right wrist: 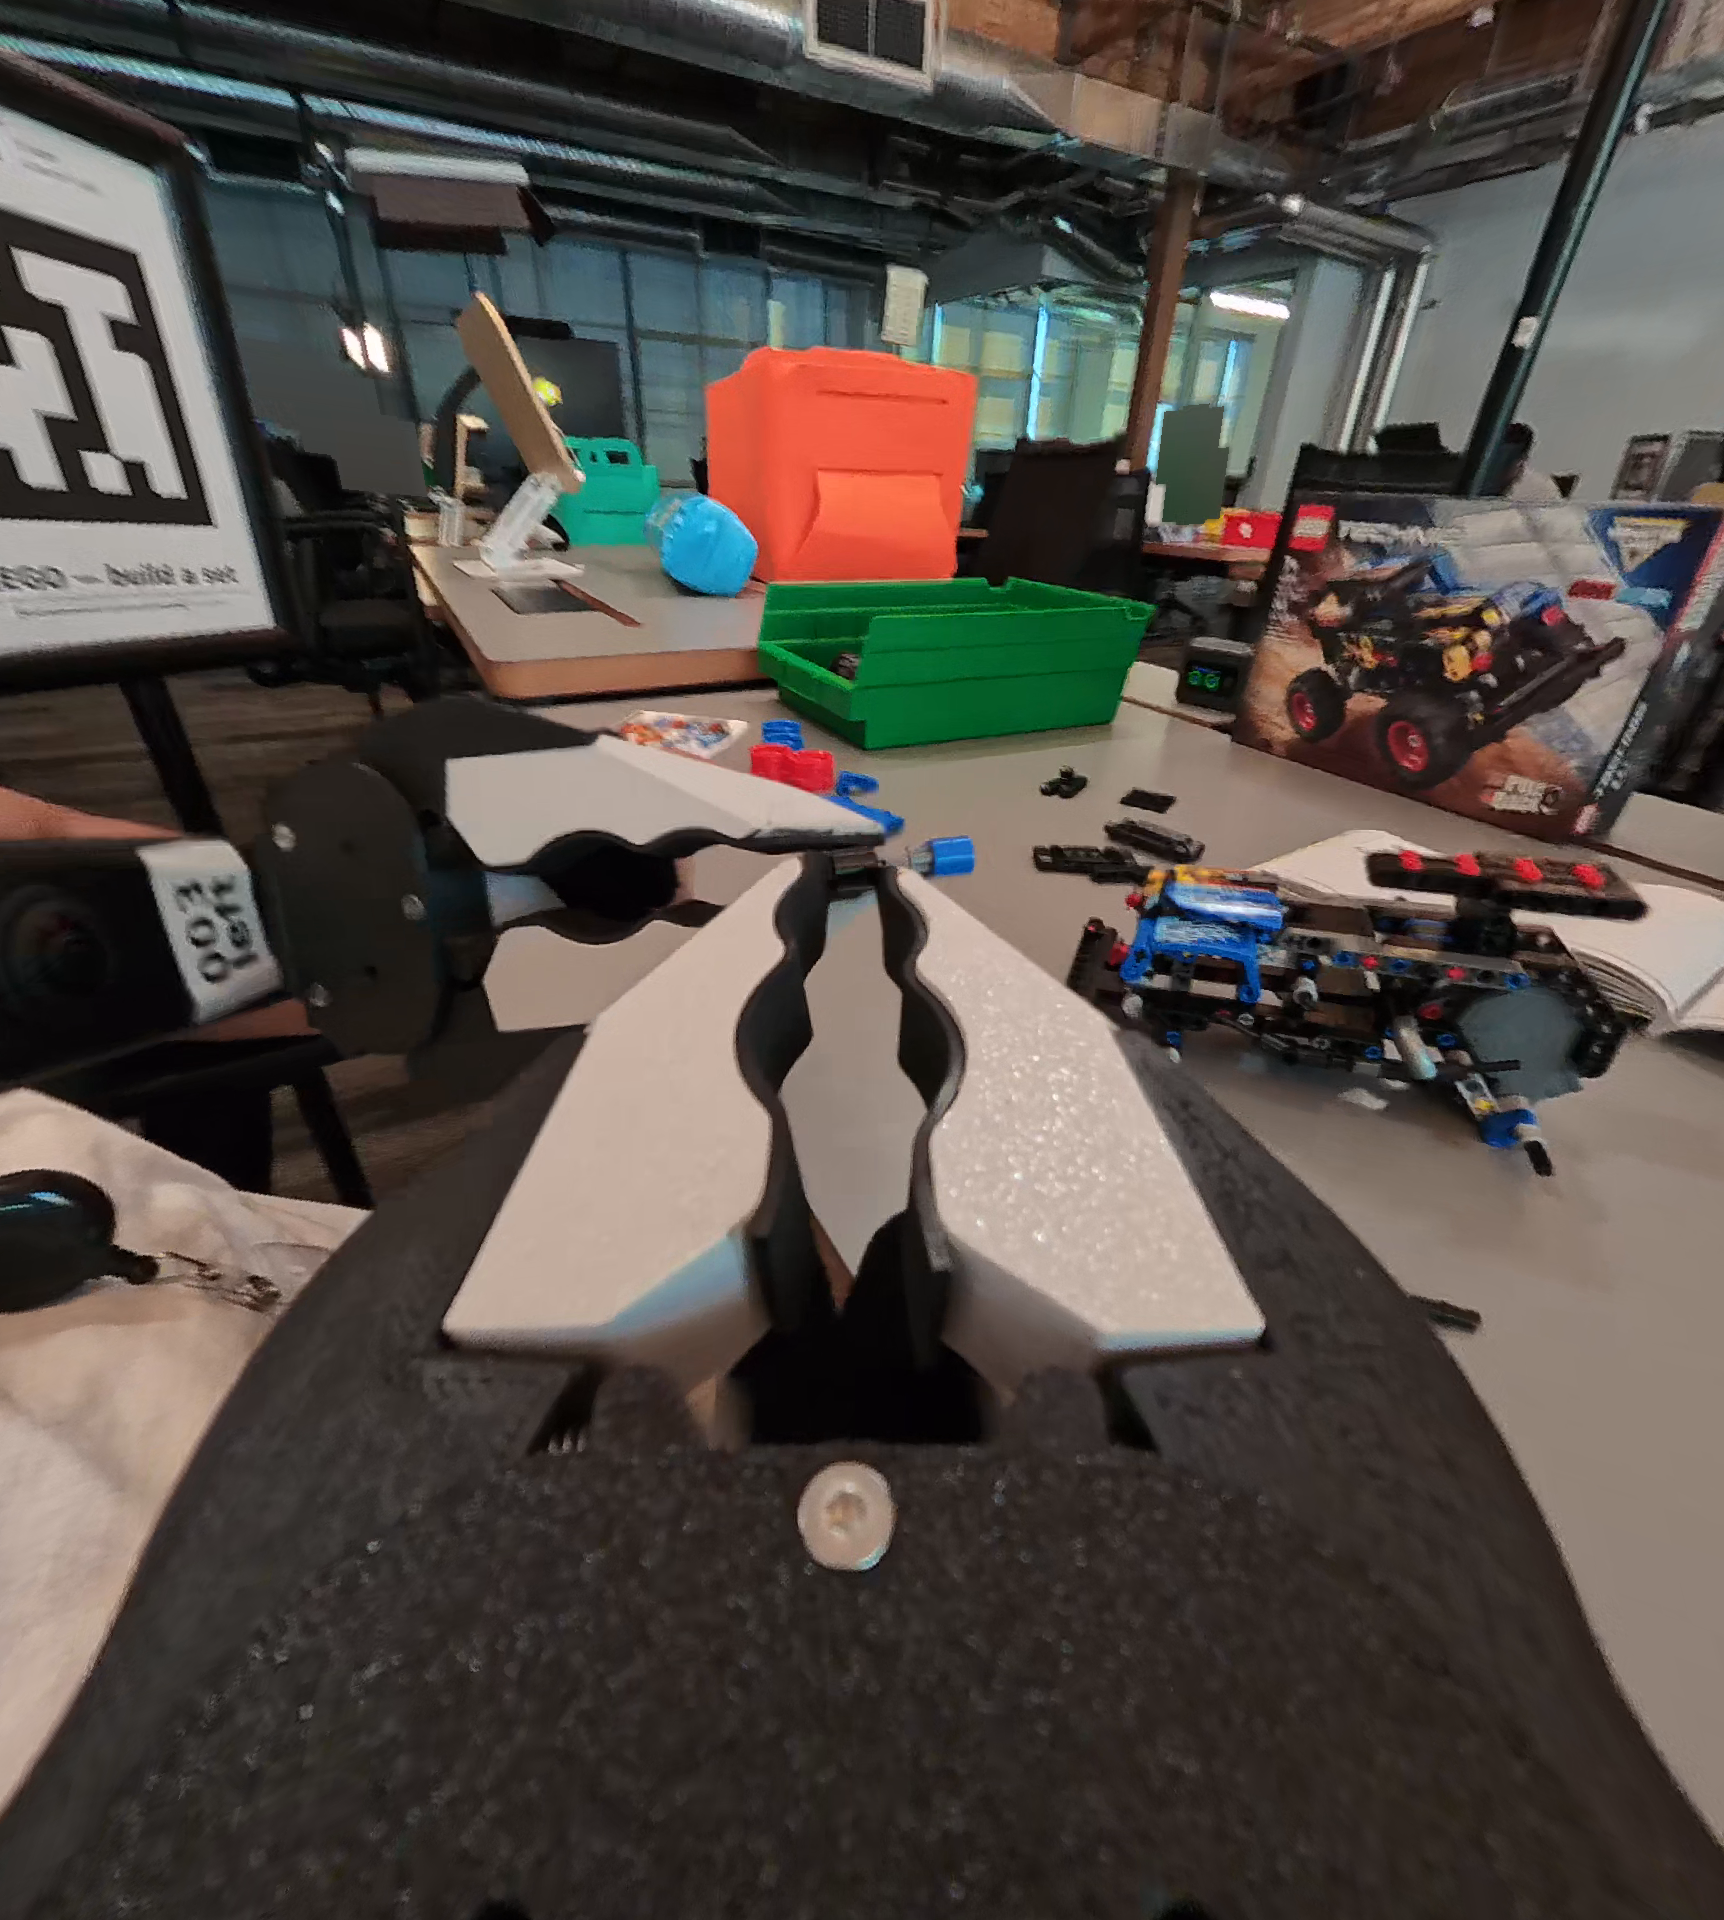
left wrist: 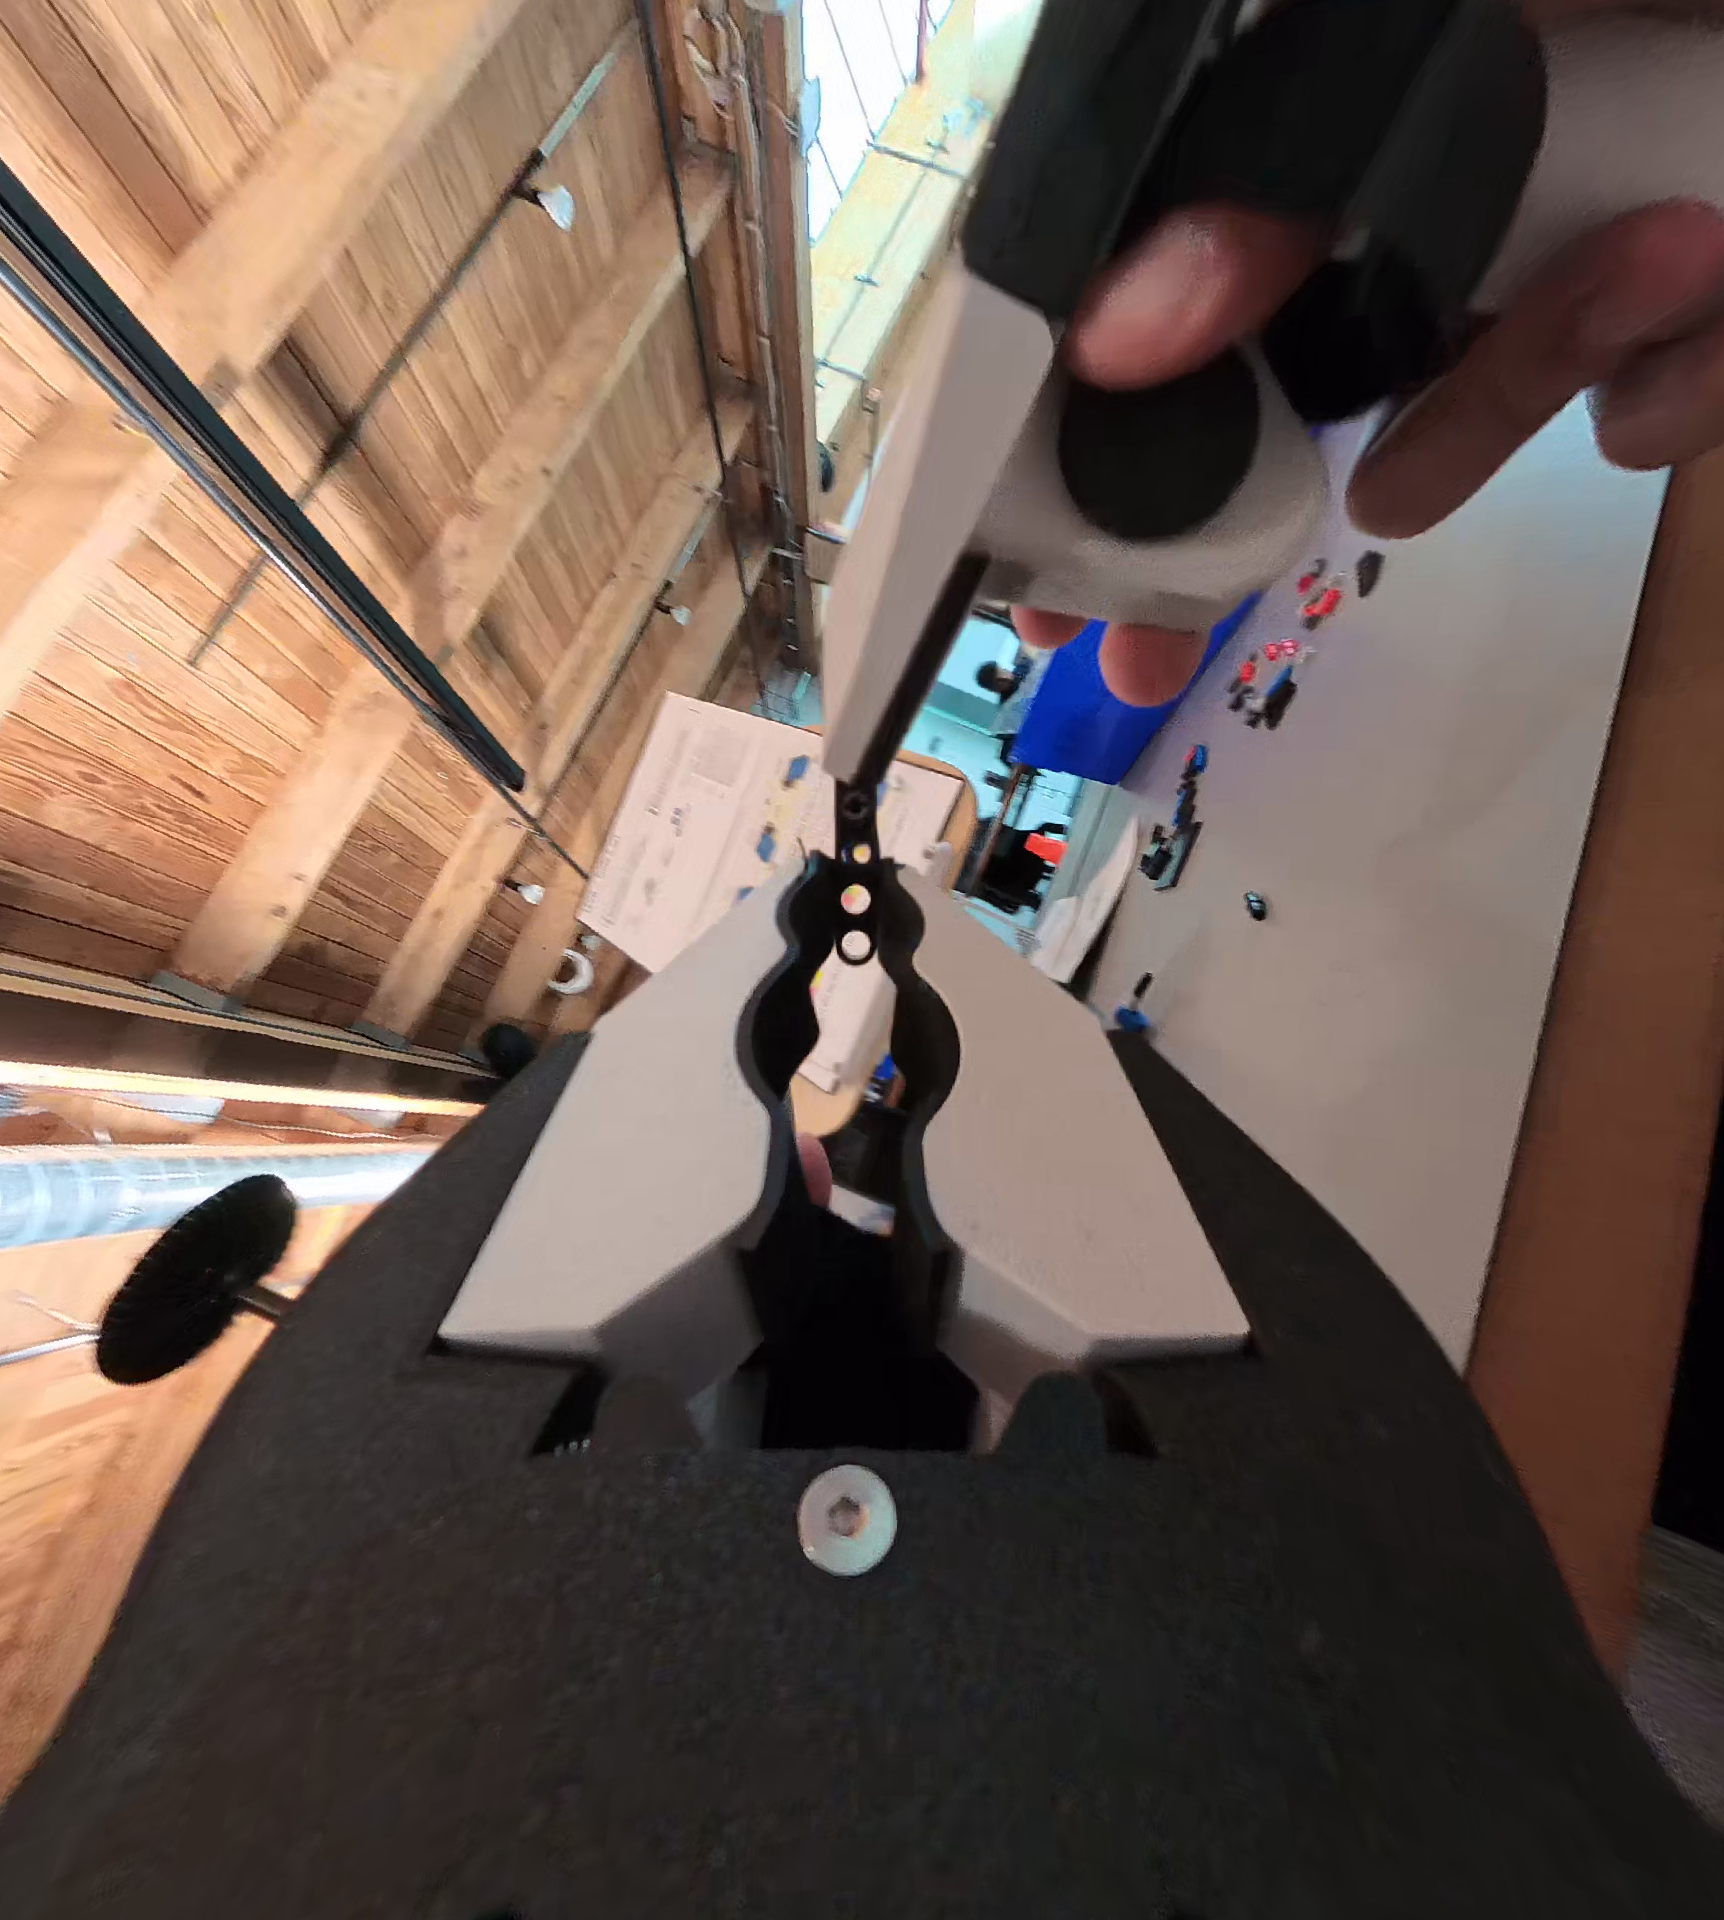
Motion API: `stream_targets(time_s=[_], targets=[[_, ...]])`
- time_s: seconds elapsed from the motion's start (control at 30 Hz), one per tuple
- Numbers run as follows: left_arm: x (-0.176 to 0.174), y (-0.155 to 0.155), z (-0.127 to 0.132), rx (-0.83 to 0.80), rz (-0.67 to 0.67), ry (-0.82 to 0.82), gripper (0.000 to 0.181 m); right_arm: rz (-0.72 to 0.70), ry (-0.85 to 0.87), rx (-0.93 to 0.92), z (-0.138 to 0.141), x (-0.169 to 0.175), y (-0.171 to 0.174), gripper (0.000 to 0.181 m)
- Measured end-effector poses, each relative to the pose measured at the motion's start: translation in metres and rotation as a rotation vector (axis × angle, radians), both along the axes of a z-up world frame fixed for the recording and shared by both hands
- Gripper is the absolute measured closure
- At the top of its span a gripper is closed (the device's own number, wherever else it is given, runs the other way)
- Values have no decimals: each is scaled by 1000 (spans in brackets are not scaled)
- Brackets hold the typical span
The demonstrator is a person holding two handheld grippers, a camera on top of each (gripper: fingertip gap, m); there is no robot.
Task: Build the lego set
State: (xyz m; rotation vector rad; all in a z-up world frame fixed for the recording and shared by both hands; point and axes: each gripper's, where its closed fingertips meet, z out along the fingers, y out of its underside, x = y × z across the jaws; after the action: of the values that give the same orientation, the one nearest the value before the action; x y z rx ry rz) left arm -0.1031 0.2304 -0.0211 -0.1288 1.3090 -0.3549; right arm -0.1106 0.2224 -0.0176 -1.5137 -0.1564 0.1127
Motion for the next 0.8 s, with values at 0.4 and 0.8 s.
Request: stream_targets(time_s=[0.4, 0.8], targets=[[-10, -10, -7, 466, 28, -242, 175, 255, 460, -181, -13, 2, -7, 145], [-7, -5, -13, 472, 23, -210, 175, 327, 657, -133, -13, 3, 0, 149]])
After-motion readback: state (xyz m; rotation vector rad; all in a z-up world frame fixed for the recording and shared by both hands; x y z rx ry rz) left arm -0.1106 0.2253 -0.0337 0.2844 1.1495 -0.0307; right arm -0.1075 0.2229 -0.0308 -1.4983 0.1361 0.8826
